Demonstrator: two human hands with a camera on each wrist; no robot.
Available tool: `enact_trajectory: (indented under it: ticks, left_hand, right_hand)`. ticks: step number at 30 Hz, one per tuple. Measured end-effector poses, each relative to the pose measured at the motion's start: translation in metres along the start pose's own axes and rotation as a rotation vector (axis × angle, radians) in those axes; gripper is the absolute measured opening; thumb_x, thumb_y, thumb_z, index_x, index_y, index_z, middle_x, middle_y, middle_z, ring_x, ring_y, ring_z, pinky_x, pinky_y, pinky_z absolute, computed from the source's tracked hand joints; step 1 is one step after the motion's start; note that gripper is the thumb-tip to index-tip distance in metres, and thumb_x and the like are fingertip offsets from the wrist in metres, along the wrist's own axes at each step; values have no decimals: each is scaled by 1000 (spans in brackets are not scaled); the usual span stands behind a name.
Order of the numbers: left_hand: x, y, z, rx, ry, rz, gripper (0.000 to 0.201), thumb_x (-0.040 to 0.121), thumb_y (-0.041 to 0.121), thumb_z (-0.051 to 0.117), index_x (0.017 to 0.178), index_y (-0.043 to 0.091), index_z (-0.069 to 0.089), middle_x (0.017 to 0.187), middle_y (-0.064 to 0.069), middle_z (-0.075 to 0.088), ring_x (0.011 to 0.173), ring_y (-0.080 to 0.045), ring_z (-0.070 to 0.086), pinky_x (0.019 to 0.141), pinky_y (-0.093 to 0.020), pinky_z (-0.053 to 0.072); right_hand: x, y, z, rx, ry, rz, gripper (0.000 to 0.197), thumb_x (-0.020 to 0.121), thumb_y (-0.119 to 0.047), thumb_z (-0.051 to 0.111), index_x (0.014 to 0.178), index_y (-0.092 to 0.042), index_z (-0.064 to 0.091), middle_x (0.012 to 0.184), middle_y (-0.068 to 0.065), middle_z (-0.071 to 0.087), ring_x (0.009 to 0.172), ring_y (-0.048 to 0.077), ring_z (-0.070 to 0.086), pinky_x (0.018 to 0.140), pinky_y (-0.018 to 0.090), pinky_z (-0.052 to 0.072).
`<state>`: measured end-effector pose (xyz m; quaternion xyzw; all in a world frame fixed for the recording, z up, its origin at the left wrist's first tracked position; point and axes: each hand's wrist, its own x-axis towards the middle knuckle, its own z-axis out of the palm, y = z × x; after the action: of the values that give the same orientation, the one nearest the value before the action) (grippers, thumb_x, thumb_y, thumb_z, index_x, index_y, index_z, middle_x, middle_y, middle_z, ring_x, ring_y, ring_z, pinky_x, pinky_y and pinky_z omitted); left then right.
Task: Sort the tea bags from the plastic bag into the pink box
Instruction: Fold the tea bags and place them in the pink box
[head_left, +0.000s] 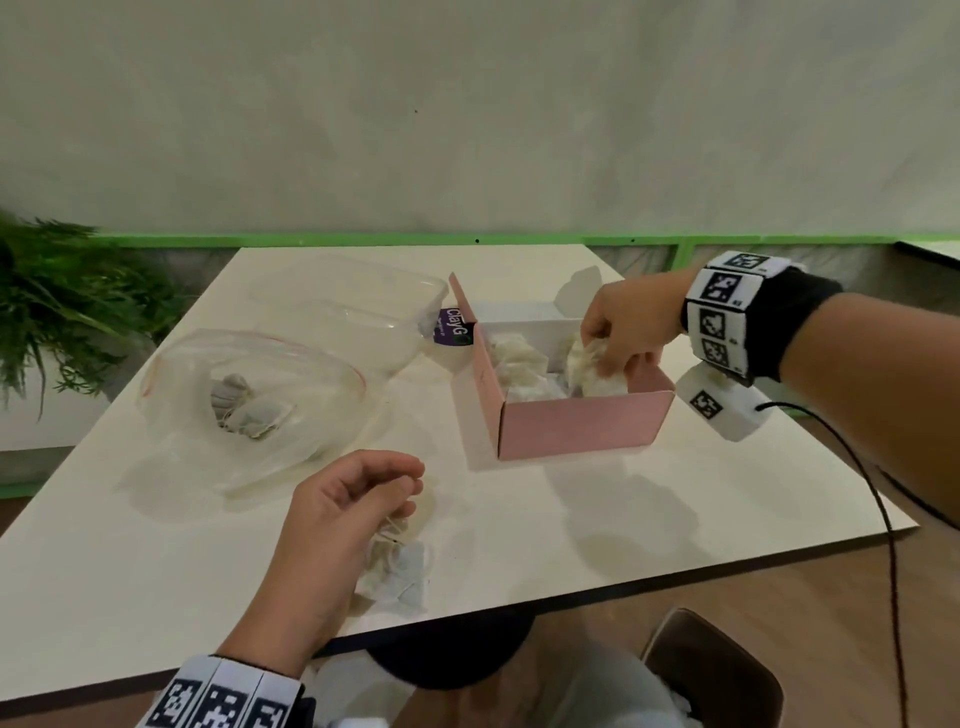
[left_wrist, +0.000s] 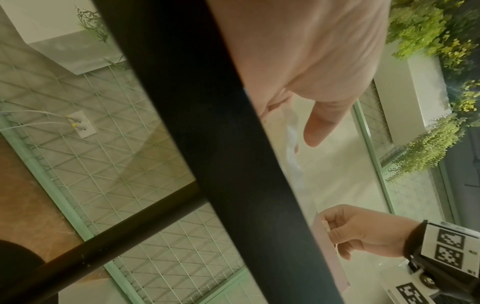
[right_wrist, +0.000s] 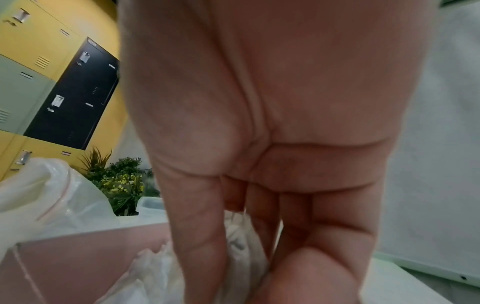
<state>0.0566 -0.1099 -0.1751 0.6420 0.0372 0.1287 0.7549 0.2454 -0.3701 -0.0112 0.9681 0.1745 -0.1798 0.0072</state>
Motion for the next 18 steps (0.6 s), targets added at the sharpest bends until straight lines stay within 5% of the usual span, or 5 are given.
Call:
enact_trajectory:
  ticks: [5, 9, 13, 16, 18]
  left_hand:
    - [3, 1, 0, -64, 21, -40, 23, 90, -7, 62, 88, 7, 80, 97, -21, 75, 91, -26, 69, 84, -39, 49]
    - [5, 2, 0, -93, 36, -55, 26, 92, -7, 59, 86, 7, 80, 98, -20, 76, 95, -26, 70, 85, -37, 51]
    - [7, 2, 0, -125, 43, -58, 22, 92, -7, 58, 89, 2, 77, 97, -20, 76, 92, -25, 71, 74, -27, 59]
    - [9, 2, 0, -172, 43, -71, 20, 92, -7, 58, 91, 0, 76, 98, -21, 75, 91, -25, 71, 70, -24, 59]
    - [9, 2, -1, -183, 38, -77, 20, 92, -7, 57, 91, 1, 76, 99, -21, 75, 91, -25, 71, 71, -24, 59]
  right_hand:
    - [17, -8, 12, -143, -130, 51, 22, 80, -14, 76, 70, -22, 58, 66, 5, 70, 52, 19, 67, 57, 28, 57]
    - [18, -17, 19, -426, -57, 62, 8, 95, -3, 57, 101, -4, 62, 67, 2, 50, 51, 15, 45, 30, 10, 32]
    - [32, -19, 25, -576, 16, 100, 25, 95, -14, 62, 117, -5, 68, 105, 6, 68, 91, 26, 65, 63, 23, 43]
    - [39, -18, 30, -559, 27, 114, 22, 90, -17, 68, 110, -9, 67, 113, 7, 69, 99, 26, 67, 78, 29, 51]
    - [42, -15, 34, -534, 39, 105, 37, 85, -19, 74, 119, -9, 67, 119, 8, 69, 104, 26, 68, 82, 30, 54]
